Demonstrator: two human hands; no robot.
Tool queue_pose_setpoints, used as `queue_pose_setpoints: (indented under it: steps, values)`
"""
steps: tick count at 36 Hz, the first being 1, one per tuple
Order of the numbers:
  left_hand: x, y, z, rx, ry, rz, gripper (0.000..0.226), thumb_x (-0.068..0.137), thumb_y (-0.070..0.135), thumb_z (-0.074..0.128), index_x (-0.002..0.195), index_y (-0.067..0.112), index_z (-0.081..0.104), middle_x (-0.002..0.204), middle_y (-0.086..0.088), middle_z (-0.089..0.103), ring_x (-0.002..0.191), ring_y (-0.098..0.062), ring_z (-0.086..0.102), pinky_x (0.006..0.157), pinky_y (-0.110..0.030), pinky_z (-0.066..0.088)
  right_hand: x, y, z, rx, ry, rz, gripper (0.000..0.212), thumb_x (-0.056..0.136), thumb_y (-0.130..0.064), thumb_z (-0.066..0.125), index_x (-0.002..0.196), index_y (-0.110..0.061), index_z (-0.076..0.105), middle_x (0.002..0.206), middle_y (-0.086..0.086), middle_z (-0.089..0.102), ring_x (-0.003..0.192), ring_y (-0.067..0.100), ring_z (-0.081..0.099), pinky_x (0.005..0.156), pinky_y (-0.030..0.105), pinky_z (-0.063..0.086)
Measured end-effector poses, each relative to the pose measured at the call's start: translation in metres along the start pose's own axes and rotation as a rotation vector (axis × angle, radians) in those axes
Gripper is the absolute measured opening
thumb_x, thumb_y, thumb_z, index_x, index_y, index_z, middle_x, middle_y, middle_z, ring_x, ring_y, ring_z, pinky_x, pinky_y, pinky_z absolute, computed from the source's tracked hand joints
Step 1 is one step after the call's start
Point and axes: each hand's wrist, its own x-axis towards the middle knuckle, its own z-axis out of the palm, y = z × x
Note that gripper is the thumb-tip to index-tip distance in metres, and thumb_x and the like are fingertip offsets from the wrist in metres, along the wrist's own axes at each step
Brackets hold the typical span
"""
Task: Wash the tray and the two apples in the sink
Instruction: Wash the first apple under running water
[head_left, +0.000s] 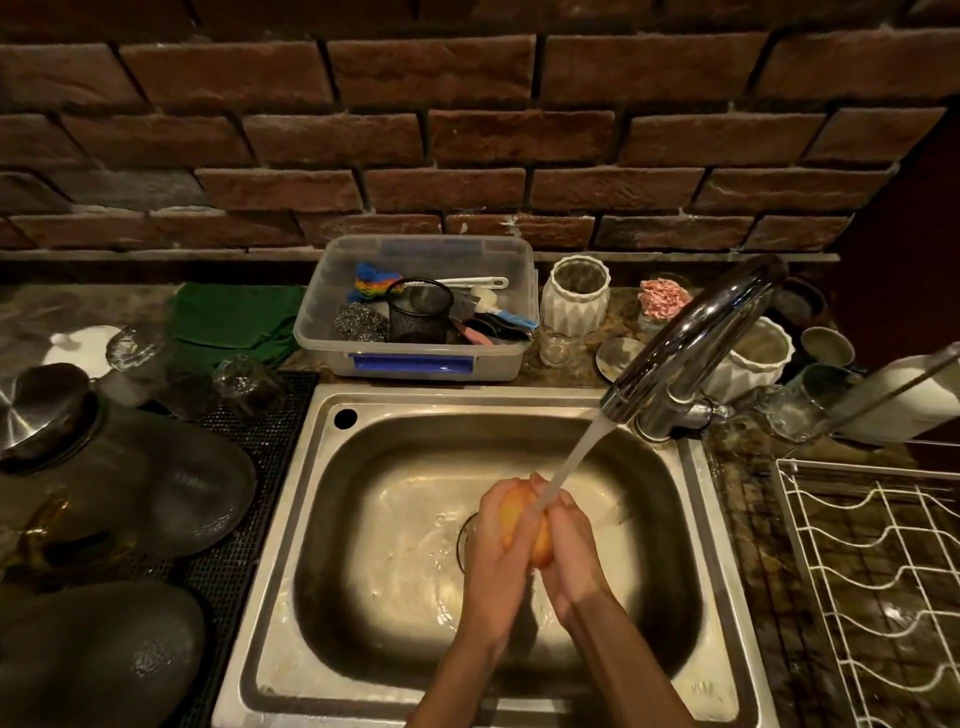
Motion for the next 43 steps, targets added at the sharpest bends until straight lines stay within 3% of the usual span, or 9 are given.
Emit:
queue_pose_setpoints:
  steps: [5, 9, 12, 20, 24, 28, 32, 36, 43]
  values:
    - [0.004, -0.001, 0.010, 0.312, 0.093, 0.177, 0.016, 0.094, 0.067, 0.041, 0.106, 0.065, 0.052, 0.102, 0.037, 0.061, 0.096, 0.005, 0.063, 0.076, -0.013, 0.053, 0.000, 0.009, -0.008, 0.022, -0.007, -0.075, 0.022, 0.104, -0.031, 0.052, 0.114, -0.029, 0.071, 0.116, 0.013, 0.073, 0.099, 0.023, 0.074, 0.069, 0.027, 0.060]
    - [0.006, 0.002, 0.013, 0.210, 0.239, 0.032, 0.022, 0.103, 0.050, 0.039, 0.102, 0.054, 0.060, 0.094, 0.030, 0.069, 0.087, 0.008, 0.067, 0.075, -0.023, 0.058, -0.003, 0.024, -0.007, -0.071, -0.147, -0.141, 0.045, 0.095, -0.039, 0.065, 0.139, -0.035, 0.054, 0.131, 0.004, 0.068, 0.113, 0.019, 0.070, 0.089, 0.033, 0.060]
    - [0.006, 0.009, 0.005, 0.041, 0.216, -0.061, 0.033, 0.105, 0.047, 0.036, 0.096, 0.072, 0.056, 0.093, 0.039, 0.066, 0.089, 0.016, 0.064, 0.064, -0.009, 0.054, -0.003, 0.024, -0.014, -0.140, -0.187, -0.173, 0.073, 0.073, -0.063, 0.076, 0.140, -0.044, 0.051, 0.143, -0.002, 0.057, 0.126, 0.022, 0.061, 0.096, 0.040, 0.059]
    - [0.013, 0.024, -0.019, -0.364, -0.147, -0.506, 0.017, 0.091, 0.054, 0.062, 0.097, 0.042, 0.073, 0.123, -0.012, 0.064, 0.095, -0.039, 0.075, 0.062, -0.046, 0.062, -0.002, 0.014, -0.043, -0.218, -0.321, -0.238, 0.076, 0.060, -0.055, 0.091, 0.129, -0.050, 0.060, 0.140, -0.014, 0.055, 0.124, 0.013, 0.060, 0.088, 0.039, 0.061]
    - [0.009, 0.014, -0.009, -0.395, -0.070, -0.369, 0.041, 0.080, 0.057, 0.065, 0.115, 0.034, 0.067, 0.127, -0.010, 0.062, 0.102, -0.036, 0.073, 0.069, -0.054, 0.063, -0.009, 0.012, -0.024, -0.187, -0.160, -0.273, 0.053, 0.070, -0.059, 0.082, 0.119, -0.052, 0.062, 0.133, -0.007, 0.059, 0.116, 0.021, 0.065, 0.087, 0.046, 0.063]
    - [-0.001, 0.006, 0.001, -0.213, 0.039, -0.113, 0.028, 0.086, 0.063, 0.054, 0.108, 0.050, 0.066, 0.120, 0.008, 0.068, 0.102, -0.011, 0.071, 0.070, -0.027, 0.061, -0.017, 0.016, -0.003, -0.058, 0.010, -0.264, 0.050, 0.074, -0.056, 0.072, 0.120, -0.038, 0.064, 0.126, -0.001, 0.066, 0.112, 0.028, 0.068, 0.084, 0.054, 0.063]
    - [0.005, -0.007, 0.000, 0.004, 0.091, -0.019, 0.020, 0.103, 0.045, 0.046, 0.106, 0.058, 0.062, 0.122, 0.014, 0.063, 0.114, -0.006, 0.063, 0.098, -0.030, 0.052, -0.022, 0.023, 0.008, 0.091, 0.160, -0.303, 0.029, 0.091, -0.041, 0.068, 0.119, -0.039, 0.066, 0.120, -0.004, 0.071, 0.109, 0.021, 0.070, 0.083, 0.036, 0.064]
    - [0.009, -0.010, -0.007, 0.208, 0.053, 0.085, 0.020, 0.099, 0.056, 0.041, 0.110, 0.066, 0.055, 0.120, 0.023, 0.061, 0.110, 0.008, 0.060, 0.091, -0.016, 0.051, -0.021, 0.026, 0.015, 0.148, 0.238, -0.237, 0.023, 0.100, -0.034, 0.058, 0.121, -0.037, 0.067, 0.123, 0.002, 0.071, 0.112, 0.026, 0.069, 0.095, 0.048, 0.059]
    - [-0.001, -0.013, -0.017, 0.452, -0.062, 0.182, 0.056, 0.085, 0.084, 0.031, 0.137, 0.064, 0.036, 0.136, 0.029, 0.054, 0.124, -0.002, 0.056, 0.104, -0.030, 0.049, -0.017, 0.019, 0.017, 0.370, 0.279, -0.089, 0.025, 0.094, -0.041, 0.063, 0.112, -0.026, 0.072, 0.120, 0.010, 0.071, 0.113, 0.033, 0.067, 0.089, 0.050, 0.061]
